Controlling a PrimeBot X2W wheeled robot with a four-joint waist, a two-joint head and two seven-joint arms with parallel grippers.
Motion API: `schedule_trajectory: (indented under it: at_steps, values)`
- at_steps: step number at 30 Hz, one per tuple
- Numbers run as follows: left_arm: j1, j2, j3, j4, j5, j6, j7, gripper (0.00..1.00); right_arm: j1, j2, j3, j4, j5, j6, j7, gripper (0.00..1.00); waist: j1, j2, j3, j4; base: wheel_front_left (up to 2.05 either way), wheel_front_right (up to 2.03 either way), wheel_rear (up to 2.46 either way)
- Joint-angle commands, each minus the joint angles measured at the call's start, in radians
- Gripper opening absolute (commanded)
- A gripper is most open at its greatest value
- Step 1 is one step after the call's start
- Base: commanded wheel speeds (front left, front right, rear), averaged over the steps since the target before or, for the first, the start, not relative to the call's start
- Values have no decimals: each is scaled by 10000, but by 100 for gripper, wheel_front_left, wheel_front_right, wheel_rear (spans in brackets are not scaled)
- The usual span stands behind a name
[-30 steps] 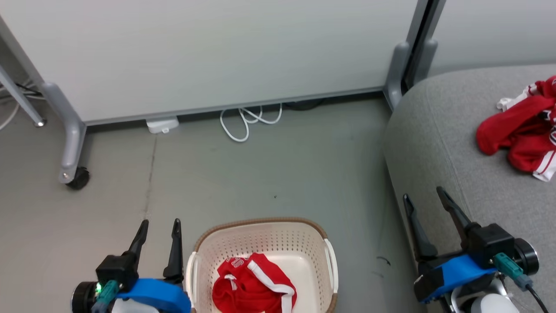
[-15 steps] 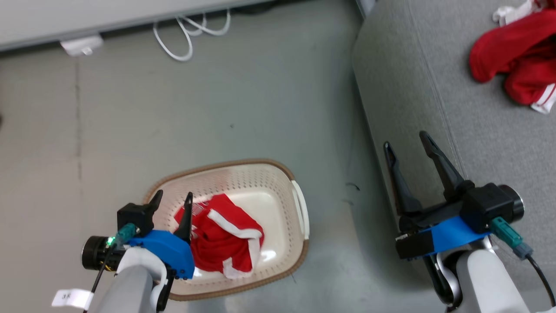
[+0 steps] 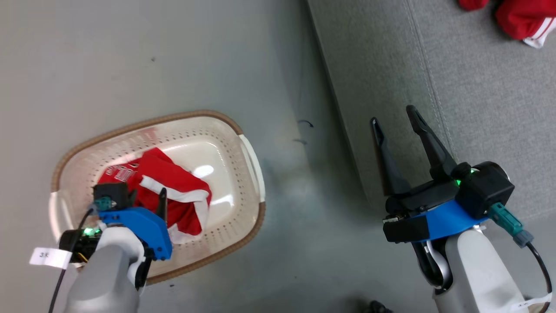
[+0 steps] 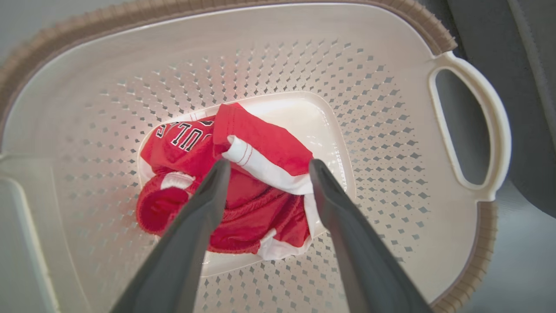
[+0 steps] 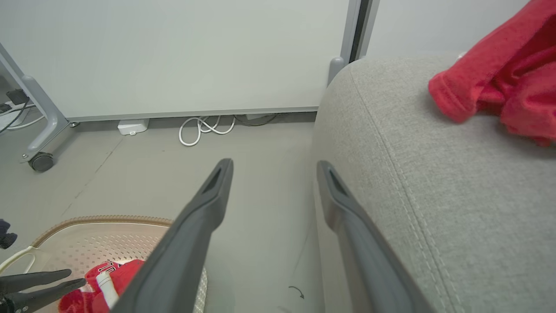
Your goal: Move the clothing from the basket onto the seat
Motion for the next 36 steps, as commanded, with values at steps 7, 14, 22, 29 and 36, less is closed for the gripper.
schedule_trajectory:
  at_steps: [7, 14, 22, 29, 36]
  values:
    - [-888, 263, 351, 668, -316, 460, 161, 100, -310, 8, 203, -59, 329, 5, -153, 100, -2, 0, 1388, -865, 0, 0, 0]
    - [-1352, 395, 475, 1002, -486, 767, 259, 100, -449, 7, 395, -207, 577, 5, -169, 100, -2, 0, 1883, -1045, 0, 0, 0]
    - [-1856, 527, 629, 1388, -583, 1484, 351, 100, -521, 7, 591, -421, 741, 5, -172, 100, -2, 0, 2318, -1216, 0, 0, 0]
    - [-2073, 514, 547, 1667, -616, 1718, 414, 40, -546, 5, 674, -411, 777, 5, -171, 100, -2, 0, 2455, -1246, 0, 0, 0]
    - [-2169, 451, 386, 1796, -653, 1441, 325, 0, -589, 5, 705, -353, 807, 5, -172, 100, -2, 0, 2437, -1199, 0, 0, 0]
